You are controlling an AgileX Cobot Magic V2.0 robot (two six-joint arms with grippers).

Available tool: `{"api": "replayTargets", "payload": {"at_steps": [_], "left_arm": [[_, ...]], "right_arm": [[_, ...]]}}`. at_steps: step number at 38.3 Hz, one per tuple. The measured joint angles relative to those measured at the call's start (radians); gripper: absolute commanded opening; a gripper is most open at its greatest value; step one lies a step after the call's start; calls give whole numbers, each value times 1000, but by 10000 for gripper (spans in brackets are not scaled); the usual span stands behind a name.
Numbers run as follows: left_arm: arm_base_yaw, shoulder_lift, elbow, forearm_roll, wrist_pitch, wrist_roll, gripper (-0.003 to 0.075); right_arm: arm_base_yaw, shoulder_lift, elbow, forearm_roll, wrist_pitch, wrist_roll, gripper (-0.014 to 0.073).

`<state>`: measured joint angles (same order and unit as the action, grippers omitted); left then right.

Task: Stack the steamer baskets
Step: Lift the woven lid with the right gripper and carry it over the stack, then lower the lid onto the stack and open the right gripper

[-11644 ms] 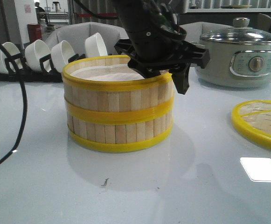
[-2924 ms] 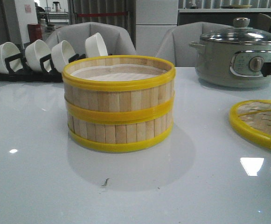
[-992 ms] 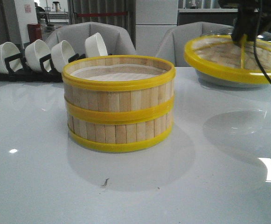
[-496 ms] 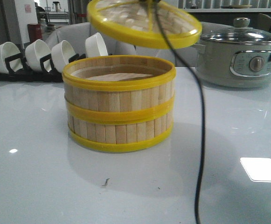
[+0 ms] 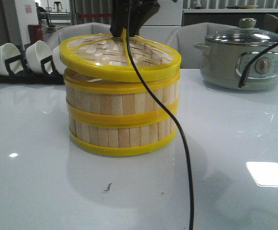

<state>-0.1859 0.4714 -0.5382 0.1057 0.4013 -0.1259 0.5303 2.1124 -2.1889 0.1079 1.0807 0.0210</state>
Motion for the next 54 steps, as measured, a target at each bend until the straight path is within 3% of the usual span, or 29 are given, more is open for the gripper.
{"api": "replayTargets", "payload": {"at_steps": [54], "left_arm": [[0, 0, 0, 0, 0, 0, 87]], "right_arm": [[8, 28, 0, -30, -10, 0, 78]]}}
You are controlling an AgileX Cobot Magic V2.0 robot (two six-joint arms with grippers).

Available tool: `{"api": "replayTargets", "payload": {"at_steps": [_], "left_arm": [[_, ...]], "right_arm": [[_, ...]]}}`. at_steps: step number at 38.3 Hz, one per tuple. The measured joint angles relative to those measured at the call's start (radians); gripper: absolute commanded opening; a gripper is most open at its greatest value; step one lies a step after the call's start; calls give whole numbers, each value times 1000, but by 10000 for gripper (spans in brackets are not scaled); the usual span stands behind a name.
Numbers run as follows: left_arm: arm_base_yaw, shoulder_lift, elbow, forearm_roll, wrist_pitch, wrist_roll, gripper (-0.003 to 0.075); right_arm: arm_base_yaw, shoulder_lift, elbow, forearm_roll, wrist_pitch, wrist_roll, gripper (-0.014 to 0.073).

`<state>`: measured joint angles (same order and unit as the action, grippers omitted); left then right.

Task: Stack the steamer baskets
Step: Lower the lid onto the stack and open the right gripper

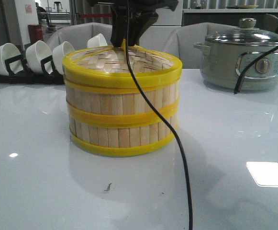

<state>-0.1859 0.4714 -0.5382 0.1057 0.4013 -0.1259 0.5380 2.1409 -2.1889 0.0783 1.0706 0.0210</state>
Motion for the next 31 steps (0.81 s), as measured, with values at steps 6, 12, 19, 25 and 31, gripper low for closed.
{"api": "replayTargets", "payload": {"at_steps": [6, 12, 19, 25, 31], "left_arm": [[0, 0, 0, 0, 0, 0, 87], [0, 0, 0, 0, 0, 0, 87], [0, 0, 0, 0, 0, 0, 87], [0, 0, 0, 0, 0, 0, 87], [0, 0, 0, 0, 0, 0, 87]], "right_arm": [[0, 0, 0, 0, 0, 0, 253], [0, 0, 0, 2, -5, 0, 392], [0, 0, 0, 2, -11, 0, 392], [0, 0, 0, 2, -31, 0, 392], [0, -6, 0, -2, -63, 0, 392]]}}
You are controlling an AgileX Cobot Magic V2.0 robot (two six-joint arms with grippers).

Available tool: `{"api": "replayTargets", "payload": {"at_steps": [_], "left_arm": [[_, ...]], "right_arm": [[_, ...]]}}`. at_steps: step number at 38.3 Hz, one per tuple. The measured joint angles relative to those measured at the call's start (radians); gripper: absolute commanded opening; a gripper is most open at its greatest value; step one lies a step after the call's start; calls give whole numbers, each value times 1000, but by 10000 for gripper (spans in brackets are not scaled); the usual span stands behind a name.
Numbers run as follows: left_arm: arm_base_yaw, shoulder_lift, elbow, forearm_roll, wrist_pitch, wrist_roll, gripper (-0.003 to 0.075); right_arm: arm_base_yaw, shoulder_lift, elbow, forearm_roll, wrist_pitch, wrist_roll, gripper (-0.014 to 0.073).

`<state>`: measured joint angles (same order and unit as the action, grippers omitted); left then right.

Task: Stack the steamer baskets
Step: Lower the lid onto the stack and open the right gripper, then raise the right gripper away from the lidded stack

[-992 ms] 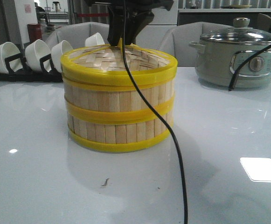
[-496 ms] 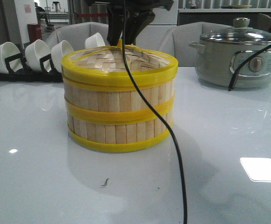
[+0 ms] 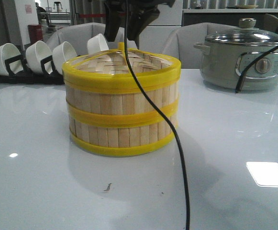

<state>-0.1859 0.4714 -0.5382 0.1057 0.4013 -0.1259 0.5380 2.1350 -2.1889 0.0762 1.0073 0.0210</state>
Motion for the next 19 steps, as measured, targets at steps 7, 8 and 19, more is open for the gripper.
{"api": "replayTargets", "payload": {"at_steps": [7, 8, 19], "left_arm": [[0, 0, 0, 0, 0, 0, 87], [0, 0, 0, 0, 0, 0, 87], [0, 0, 0, 0, 0, 0, 87]], "right_arm": [[-8, -68, 13, -30, -41, 0, 392], [-12, -89, 22, -32, -49, 0, 391], [-141, -378, 345, -38, -220, 0, 392]]}}
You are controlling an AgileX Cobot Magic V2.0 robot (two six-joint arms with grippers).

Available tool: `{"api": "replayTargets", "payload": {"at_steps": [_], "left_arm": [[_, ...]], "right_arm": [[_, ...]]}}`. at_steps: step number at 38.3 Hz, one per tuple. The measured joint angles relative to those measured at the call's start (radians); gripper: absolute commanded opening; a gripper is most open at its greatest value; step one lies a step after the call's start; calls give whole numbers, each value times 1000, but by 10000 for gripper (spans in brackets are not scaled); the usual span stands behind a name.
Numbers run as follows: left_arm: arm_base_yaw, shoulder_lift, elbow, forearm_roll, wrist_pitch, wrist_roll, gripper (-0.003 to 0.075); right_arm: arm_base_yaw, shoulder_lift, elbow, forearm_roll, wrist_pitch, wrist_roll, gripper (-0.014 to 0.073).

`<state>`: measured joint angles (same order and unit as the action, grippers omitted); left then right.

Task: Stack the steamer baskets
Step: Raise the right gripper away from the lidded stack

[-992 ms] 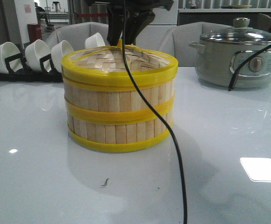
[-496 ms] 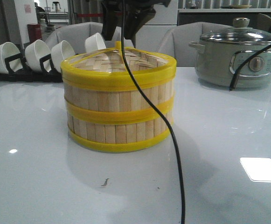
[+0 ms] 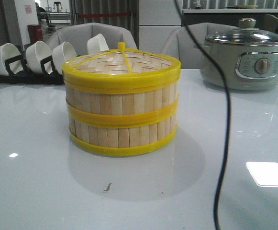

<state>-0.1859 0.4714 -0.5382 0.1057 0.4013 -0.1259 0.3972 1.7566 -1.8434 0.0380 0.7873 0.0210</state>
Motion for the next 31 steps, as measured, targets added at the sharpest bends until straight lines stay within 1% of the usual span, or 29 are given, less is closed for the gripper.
{"api": "replayTargets", "payload": {"at_steps": [7, 14, 24, 27, 31], "left_arm": [[0, 0, 0, 0, 0, 0, 87], [0, 0, 0, 0, 0, 0, 87], [0, 0, 0, 0, 0, 0, 87], [0, 0, 0, 0, 0, 0, 87], [0, 0, 0, 0, 0, 0, 87]], "right_arm": [[-120, -230, 294, -2, -128, 0, 392], [-222, -446, 568, -2, -210, 0, 392], [-331, -699, 883, -2, -295, 0, 387], [-351, -760, 964, -2, -324, 0, 352], [-367, -844, 1064, -2, -361, 0, 280]]}}
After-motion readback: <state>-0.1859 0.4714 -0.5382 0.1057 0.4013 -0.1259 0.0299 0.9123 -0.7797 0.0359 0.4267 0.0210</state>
